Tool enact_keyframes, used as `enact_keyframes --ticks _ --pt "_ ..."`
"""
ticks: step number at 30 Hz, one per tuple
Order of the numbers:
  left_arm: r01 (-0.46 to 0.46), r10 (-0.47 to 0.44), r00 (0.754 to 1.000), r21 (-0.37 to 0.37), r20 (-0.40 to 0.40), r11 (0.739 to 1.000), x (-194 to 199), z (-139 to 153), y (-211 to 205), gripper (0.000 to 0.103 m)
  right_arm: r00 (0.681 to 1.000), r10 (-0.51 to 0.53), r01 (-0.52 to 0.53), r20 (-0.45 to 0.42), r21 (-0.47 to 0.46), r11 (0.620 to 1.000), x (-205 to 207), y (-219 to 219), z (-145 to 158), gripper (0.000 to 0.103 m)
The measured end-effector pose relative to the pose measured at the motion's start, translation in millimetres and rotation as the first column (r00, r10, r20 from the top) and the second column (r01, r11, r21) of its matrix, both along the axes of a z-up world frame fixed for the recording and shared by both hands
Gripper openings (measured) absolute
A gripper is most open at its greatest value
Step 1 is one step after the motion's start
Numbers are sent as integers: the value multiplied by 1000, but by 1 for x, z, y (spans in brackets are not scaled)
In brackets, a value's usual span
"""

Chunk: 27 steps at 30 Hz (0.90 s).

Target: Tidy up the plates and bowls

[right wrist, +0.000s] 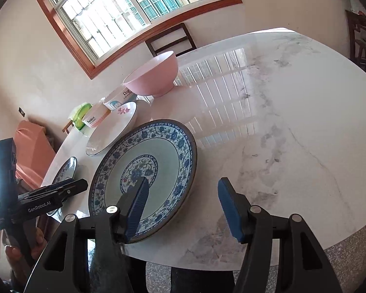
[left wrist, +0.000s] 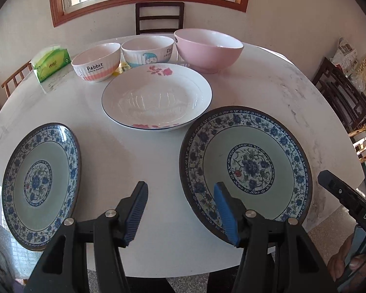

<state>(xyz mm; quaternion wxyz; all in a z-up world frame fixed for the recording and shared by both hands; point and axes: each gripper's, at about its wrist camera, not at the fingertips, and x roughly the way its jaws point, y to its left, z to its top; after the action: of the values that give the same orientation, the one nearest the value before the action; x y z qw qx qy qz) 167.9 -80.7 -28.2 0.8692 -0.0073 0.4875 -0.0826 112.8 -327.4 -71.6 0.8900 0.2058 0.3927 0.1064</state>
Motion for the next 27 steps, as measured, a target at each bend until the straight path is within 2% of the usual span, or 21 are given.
enact_keyframes --ticks 5,9,16,23,24,27 --pt "-11 5 997 -86 -71 996 10 -11 7 58 999 25 -25 -19 19 1000 8 2 -6 57" --pt "-12 -1 994 -122 -107 992 16 -17 8 58 999 40 -39 -31 29 999 13 3 -11 57" --pt "-17 -9 988 -168 -153 986 26 -29 7 58 997 63 -62 -49 21 998 26 5 -14 57" --pt "-53 7 986 -276 -164 960 32 -31 19 58 993 93 -91 -68 39 995 43 6 -19 57" --pt "-51 3 986 -285 -166 957 32 -31 19 58 993 100 -98 -68 38 994 45 7 -19 56" --pt "-38 -13 986 -304 -164 952 33 -31 18 56 989 124 -120 -83 56 991 54 8 -23 38"
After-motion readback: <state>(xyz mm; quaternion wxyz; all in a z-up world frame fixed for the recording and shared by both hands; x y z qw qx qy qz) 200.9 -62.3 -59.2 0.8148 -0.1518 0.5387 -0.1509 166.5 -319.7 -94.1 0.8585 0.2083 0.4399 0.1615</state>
